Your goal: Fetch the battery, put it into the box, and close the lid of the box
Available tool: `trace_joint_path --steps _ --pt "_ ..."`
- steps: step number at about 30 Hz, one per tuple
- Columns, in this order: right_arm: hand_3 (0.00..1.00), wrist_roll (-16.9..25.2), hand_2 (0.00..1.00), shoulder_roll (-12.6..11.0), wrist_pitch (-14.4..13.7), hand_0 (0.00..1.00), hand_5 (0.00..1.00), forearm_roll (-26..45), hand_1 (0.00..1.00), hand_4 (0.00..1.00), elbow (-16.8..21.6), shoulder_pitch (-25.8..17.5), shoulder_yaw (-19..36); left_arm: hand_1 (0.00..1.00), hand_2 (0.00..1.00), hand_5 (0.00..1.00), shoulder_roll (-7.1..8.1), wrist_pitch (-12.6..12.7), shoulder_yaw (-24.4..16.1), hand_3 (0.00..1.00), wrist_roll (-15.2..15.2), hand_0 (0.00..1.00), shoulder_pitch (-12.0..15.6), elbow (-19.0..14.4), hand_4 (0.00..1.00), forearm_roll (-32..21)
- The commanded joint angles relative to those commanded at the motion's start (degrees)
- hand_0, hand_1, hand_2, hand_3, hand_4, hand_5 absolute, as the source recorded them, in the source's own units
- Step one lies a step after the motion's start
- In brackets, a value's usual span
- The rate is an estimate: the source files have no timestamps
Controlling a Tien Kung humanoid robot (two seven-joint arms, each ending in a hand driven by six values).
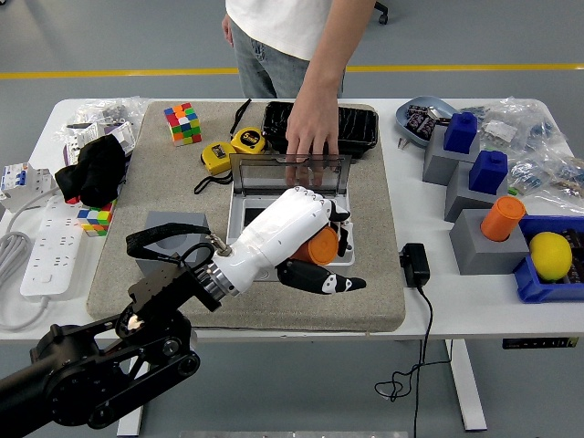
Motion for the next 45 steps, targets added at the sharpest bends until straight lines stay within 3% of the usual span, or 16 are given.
trace_joint_path --steps 5,13,14,19,20,25,26,37,45 --pt "0.728 -0.13 0.671 0.02 -0.08 0.704 0.936 0.35 0.647 0.998 -0.07 0.05 -0.69 0.002 0.002 0.267 -2.20 0.36 -0.31 0.002 -0.01 0.053 -2.15 4.31 0.930 -0.43" --pt "0.728 -0.21 0.671 0.04 0.05 0.704 0.935 0.09 0.646 0.998 0.13 0.63 -0.68 0.002 0.002 0.312 -5.67 1.26 0.65 0.002 -0.94 0.052 -5.81 13.97 0.954 -2.73" --pt "0.728 -0.25 0.671 0.04 0.03 0.703 0.935 0.14 0.646 0.998 0.14 0.61 -0.79 0.002 0.002 0.496 -6.32 1.33 0.76 0.002 -1.05 0.053 -6.11 15.52 0.998 -2.92" --pt "0.728 -0.39 0.671 -0.01 -0.16 0.703 0.935 0.80 0.646 0.998 -0.04 0.45 -1.69 0.002 0.002 0.496 -8.27 1.67 0.75 0.002 -1.39 0.053 -7.27 19.96 0.998 -3.54" --pt "0.728 -0.40 0.671 -0.02 -0.17 0.702 0.936 0.80 0.646 0.998 -0.03 0.45 -1.72 0.002 0.002 0.613 -8.49 1.74 0.69 0.002 -1.47 0.054 -7.43 20.53 0.992 -3.63" --pt "0.728 -0.38 0.671 -0.04 -0.16 0.702 0.936 0.60 0.646 0.998 0.11 0.68 -1.61 0.002 0.002 0.613 -10.02 2.05 0.01 0.002 -1.78 0.054 -8.75 24.83 0.992 -4.23" --pt "0.728 -0.39 0.670 -0.04 -0.15 0.701 0.936 0.57 0.646 0.998 0.14 0.72 -1.61 0.002 0.002 0.659 -10.19 2.03 0.05 0.002 -1.76 0.054 -9.01 25.46 0.988 -4.19" --pt "0.728 -0.37 0.670 -0.14 -0.18 0.702 0.935 0.97 0.646 0.998 0.16 0.69 -2.44 0.002 0.002 0.685 -11.30 2.09 0.20 0.002 -2.16 0.055 -9.98 29.76 0.981 -4.25" --pt "0.727 -0.33 0.671 -0.21 -0.26 0.702 0.934 1.27 0.645 0.998 0.06 0.50 -2.78 0.002 0.002 0.711 -11.29 1.93 -0.14 0.002 -2.36 0.062 -9.74 28.80 0.982 -3.35"
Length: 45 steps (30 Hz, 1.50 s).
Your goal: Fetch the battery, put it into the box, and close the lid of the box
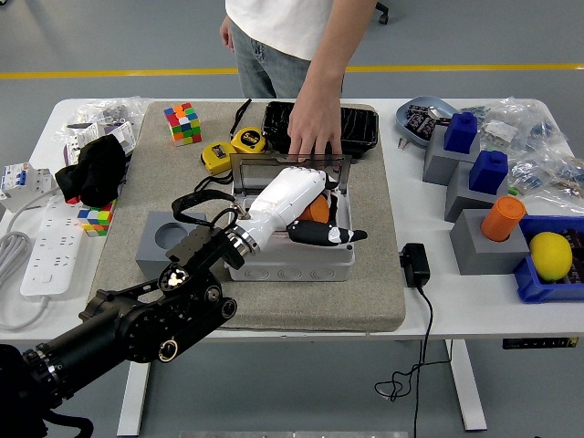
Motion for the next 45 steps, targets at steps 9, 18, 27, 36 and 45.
trace_joint_path --steps 9,18,27,36,45 --pt "0.727 0.04 0.670 0.04 0.09 0.701 0.934 -0.25 0.645 0.998 0.10 -0.07 0.30 0.002 0.003 0.722 0.09 -0.02 -0.40 0.002 -0.18 0.063 0.22 0.33 0.980 0.72" --pt "0.726 0.04 0.669 0.01 -0.01 0.699 0.933 -0.15 0.645 0.998 0.02 0.01 0.35 0.075 0.102 0.755 0.31 -0.25 -1.36 0.079 -1.50 0.186 0.33 0.13 0.989 1.12" --pt "0.726 -0.03 0.669 0.13 0.04 0.698 0.932 -0.38 0.645 0.998 0.05 -0.05 0.73 0.366 0.231 0.763 0.45 -0.20 -2.28 0.250 -2.29 0.448 0.76 -0.34 0.997 1.61" --pt "0.726 -0.02 0.669 0.09 0.00 0.699 0.932 -0.34 0.644 0.998 0.04 0.06 0.74 0.549 0.420 0.785 0.48 -0.99 -2.26 0.423 -1.97 0.712 0.85 -0.36 0.998 2.23" --pt "0.725 -0.05 0.669 0.12 -0.01 0.699 0.932 -0.41 0.645 0.998 0.04 0.01 0.95 0.551 0.423 0.799 1.18 -2.09 -2.12 0.438 -1.05 0.713 1.17 -2.92 0.998 3.45"
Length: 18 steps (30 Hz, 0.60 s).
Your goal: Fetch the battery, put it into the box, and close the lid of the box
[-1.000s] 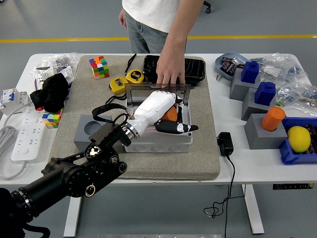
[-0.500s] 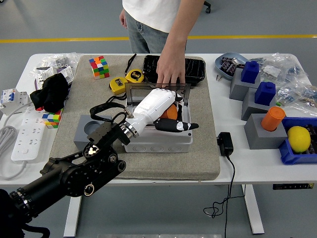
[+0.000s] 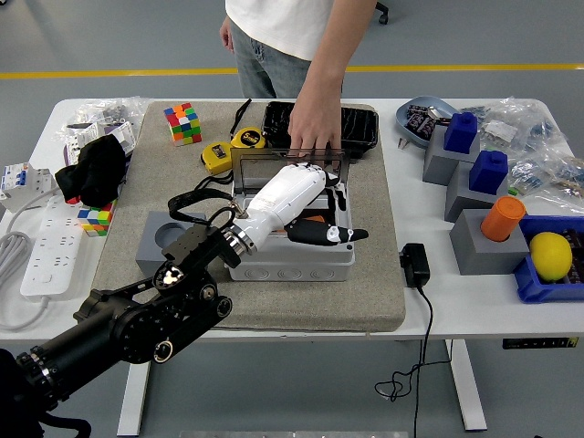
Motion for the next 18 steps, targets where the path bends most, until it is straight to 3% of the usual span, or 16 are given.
trace_joint_path --steps 2,5,7,8,10,13,14,18 --pt "0.725 -0.02 0.669 0.01 -0.01 0.698 0.932 -0.02 0.644 0.998 -0.01 -0.04 0.05 0.520 0.429 0.806 0.81 -1.42 0.04 0.442 1.16 0.656 0.46 -2.08 0.998 1.24" --pt "0.725 -0.03 0.669 0.02 -0.02 0.698 0.932 -0.11 0.644 0.998 0.00 -0.10 0.16 0.520 0.429 0.806 2.14 -5.04 -0.30 0.442 3.52 0.656 1.40 -6.53 0.998 2.13" --pt "0.725 -0.03 0.669 0.02 -0.04 0.698 0.932 -0.12 0.644 0.998 -0.02 -0.16 0.24 0.520 0.429 0.806 3.55 -9.81 -1.21 0.442 7.29 0.656 2.52 -10.77 0.998 2.10" --pt "0.726 -0.04 0.669 0.03 -0.05 0.698 0.933 -0.12 0.644 0.998 -0.03 -0.19 0.28 0.273 0.368 0.788 4.05 -11.99 -1.62 0.422 9.22 0.360 2.90 -12.77 0.998 1.81" --pt "0.726 -0.04 0.669 0.03 -0.05 0.698 0.933 -0.13 0.644 0.998 -0.02 -0.25 0.33 0.273 0.368 0.788 4.77 -16.71 -2.63 0.422 12.95 0.360 3.50 -16.48 0.998 0.71" --pt "0.726 -0.02 0.669 0.05 -0.04 0.698 0.933 -0.15 0.644 0.998 0.00 -0.29 0.44 0.273 0.368 0.788 5.34 -24.16 -6.01 0.422 19.87 0.360 4.64 -22.52 0.998 -4.94" --pt "0.725 -0.01 0.669 0.05 -0.04 0.698 0.932 -0.16 0.644 0.998 0.01 -0.29 0.47 0.232 0.300 0.802 5.33 -26.22 -6.73 0.366 21.52 0.319 4.79 -23.42 0.998 -6.65" --pt "0.725 0.02 0.669 0.12 -0.03 0.698 0.932 -0.06 0.644 0.998 0.03 -0.39 0.36 0.232 0.300 0.802 4.54 -35.90 -13.90 0.366 30.45 0.319 5.82 -26.56 0.998 -16.30"
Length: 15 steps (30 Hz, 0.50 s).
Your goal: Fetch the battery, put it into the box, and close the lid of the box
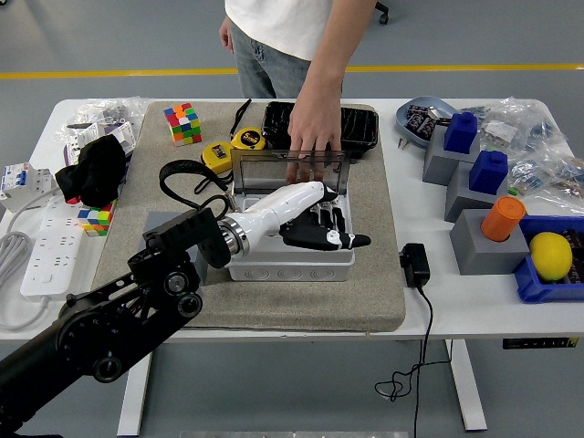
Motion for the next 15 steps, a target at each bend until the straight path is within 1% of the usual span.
trace_joint_path --steps 1,2,3,4,5,6,7,8,10,11,13,14,15 --pt "0.725 0.00 0.669 0.01 -0.01 0.698 0.932 0.06 0.644 0.998 -0.01 -0.02 -0.08 0.232 0.300 0.802 -0.14 -2.23 -1.24 0.366 0.70 0.319 0.05 0.06 0.998 -2.23" --pt "0.725 0.00 0.669 0.01 -0.01 0.698 0.933 0.12 0.643 0.998 -0.03 -0.03 -0.16 0.462 0.445 0.796 -0.27 -4.47 -2.24 0.454 0.76 0.384 0.08 0.19 0.998 -4.47" --pt "0.725 0.02 0.669 0.02 -0.01 0.698 0.933 0.18 0.643 0.998 -0.02 -0.06 -0.23 0.462 0.445 0.796 -0.64 -7.45 -3.98 0.454 -0.94 0.384 0.16 0.67 0.998 -7.45" --pt "0.725 0.02 0.669 0.03 -0.01 0.698 0.933 0.19 0.643 0.998 -0.01 -0.08 -0.27 0.462 0.445 0.796 -0.93 -9.32 -5.25 0.454 -2.65 0.384 0.22 0.96 0.998 -9.68" --pt "0.725 0.02 0.669 0.04 0.00 0.698 0.933 0.20 0.643 0.998 -0.01 -0.07 -0.30 0.462 0.445 0.796 -1.12 -8.92 -6.05 0.454 -4.30 0.384 0.24 1.13 0.998 -11.92" --pt "0.725 0.02 0.669 0.05 0.00 0.698 0.933 0.21 0.643 0.998 0.00 -0.06 -0.33 0.462 0.445 0.796 -1.27 -7.99 -6.59 0.454 -5.75 0.384 0.25 1.24 0.998 -14.15" --pt "0.725 0.01 0.669 0.07 0.00 0.698 0.933 0.21 0.643 0.998 0.01 -0.03 -0.38 0.462 0.445 0.796 -1.58 -5.01 -7.60 0.454 -8.73 0.384 0.27 1.49 0.998 -17.13" --pt "0.725 -0.01 0.669 0.08 -0.05 0.703 0.933 0.15 0.644 0.998 0.01 -0.01 -0.38 0.623 0.598 0.777 -1.74 -2.77 -8.08 0.567 -10.96 0.526 0.25 1.63 0.998 -19.37" --pt "0.725 -0.24 0.669 0.14 -0.42 0.703 0.933 -0.25 0.644 0.998 0.00 0.03 -0.41 0.623 0.598 0.777 -2.21 1.67 -9.56 0.567 -15.17 0.526 0.30 2.22 0.998 -23.84" --pt "0.725 -0.27 0.669 0.13 -0.45 0.703 0.933 -0.24 0.644 0.998 0.02 0.05 -0.39 0.623 0.598 0.777 -2.34 4.28 -10.21 0.567 -17.27 0.526 0.33 2.53 0.998 -26.44" --pt "0.725 -0.27 0.669 0.12 -0.44 0.703 0.933 -0.10 0.644 0.998 0.02 0.07 -0.42 0.623 0.598 0.777 -2.39 9.09 -11.35 0.567 -19.15 0.526 0.38 3.26 0.998 -31.28" --pt "0.724 -0.26 0.669 0.11 -0.42 0.702 0.934 0.00 0.644 0.998 0.01 0.10 -0.43 0.793 0.758 0.812 -2.40 11.70 -11.96 0.709 -19.45 0.713 0.42 3.54 0.998 -33.89" --pt "0.724 -0.25 0.669 0.11 -0.42 0.702 0.934 0.02 0.644 0.998 0.01 0.10 -0.38 0.793 0.758 0.812 -2.43 13.65 -12.34 0.709 -19.44 0.713 0.46 3.61 0.998 -36.12"
